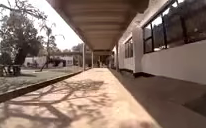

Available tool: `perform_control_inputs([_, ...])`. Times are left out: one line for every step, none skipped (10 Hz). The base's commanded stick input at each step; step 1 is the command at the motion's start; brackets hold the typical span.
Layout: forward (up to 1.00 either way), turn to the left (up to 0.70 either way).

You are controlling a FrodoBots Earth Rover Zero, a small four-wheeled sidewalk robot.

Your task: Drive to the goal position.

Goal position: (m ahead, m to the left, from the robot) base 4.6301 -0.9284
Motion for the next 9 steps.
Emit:
perform_control_inputs([0.50,0.00])
perform_control_inputs([0.50,0.00])
perform_control_inputs([0.50,0.00])
perform_control_inputs([0.50,0.00])
perform_control_inputs([0.50,0.00])
perform_control_inputs([0.50,0.00])
perform_control_inputs([0.50,0.00])
perform_control_inputs([0.50,0.00])
perform_control_inputs([0.50,0.00])
